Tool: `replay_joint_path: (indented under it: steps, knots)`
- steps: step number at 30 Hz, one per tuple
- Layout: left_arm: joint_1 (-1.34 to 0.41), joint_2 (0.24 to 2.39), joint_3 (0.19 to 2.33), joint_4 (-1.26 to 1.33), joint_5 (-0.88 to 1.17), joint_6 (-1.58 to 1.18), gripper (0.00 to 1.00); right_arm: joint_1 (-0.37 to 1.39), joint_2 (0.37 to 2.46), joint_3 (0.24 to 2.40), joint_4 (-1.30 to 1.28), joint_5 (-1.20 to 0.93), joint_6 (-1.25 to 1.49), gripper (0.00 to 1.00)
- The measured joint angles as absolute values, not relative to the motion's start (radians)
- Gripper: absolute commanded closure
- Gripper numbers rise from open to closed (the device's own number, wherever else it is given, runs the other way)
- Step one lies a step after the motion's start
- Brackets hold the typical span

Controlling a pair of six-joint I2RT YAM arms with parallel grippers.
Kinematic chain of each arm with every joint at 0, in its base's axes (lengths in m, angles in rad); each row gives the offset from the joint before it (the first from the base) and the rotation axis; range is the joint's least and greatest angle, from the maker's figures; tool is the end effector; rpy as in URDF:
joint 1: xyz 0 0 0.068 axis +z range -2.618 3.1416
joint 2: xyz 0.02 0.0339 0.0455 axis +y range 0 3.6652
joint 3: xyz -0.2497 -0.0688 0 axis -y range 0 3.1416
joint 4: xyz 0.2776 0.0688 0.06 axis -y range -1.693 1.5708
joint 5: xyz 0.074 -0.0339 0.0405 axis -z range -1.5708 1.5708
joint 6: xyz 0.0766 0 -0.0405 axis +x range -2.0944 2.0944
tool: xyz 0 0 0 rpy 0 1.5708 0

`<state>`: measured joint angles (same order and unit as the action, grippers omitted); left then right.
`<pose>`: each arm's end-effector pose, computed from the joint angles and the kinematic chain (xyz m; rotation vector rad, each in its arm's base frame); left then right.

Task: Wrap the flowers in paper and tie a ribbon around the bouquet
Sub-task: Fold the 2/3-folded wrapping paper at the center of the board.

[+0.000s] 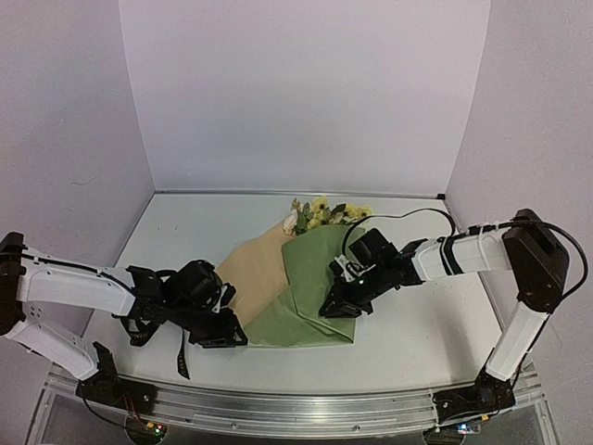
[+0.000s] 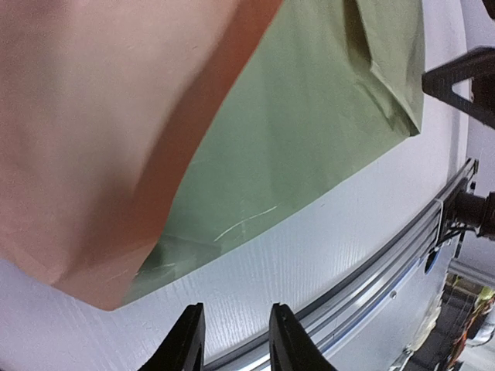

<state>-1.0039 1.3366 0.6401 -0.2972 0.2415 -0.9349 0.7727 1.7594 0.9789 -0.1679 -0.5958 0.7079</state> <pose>0.1427 -0.2582 0.1000 0.2025 2.8674 -0.9003 0.2467 0.3005 0.0944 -0.3684 2.7993 1.2465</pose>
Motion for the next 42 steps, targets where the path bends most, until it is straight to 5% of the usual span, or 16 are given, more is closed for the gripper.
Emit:
replay_joint_path:
  steps: [18,42]
  knots:
    - [-0.980,1.359,0.600,-0.315,0.185,-1.132,0.54,0.854,1.853,1.042,-0.187,-0.506,0.704,0.84]
    - [-0.877,1.421,0.601,-0.317,0.117,-1.088,1.00,0.885,1.900,1.100,-0.186,-0.439,0.741,0.84]
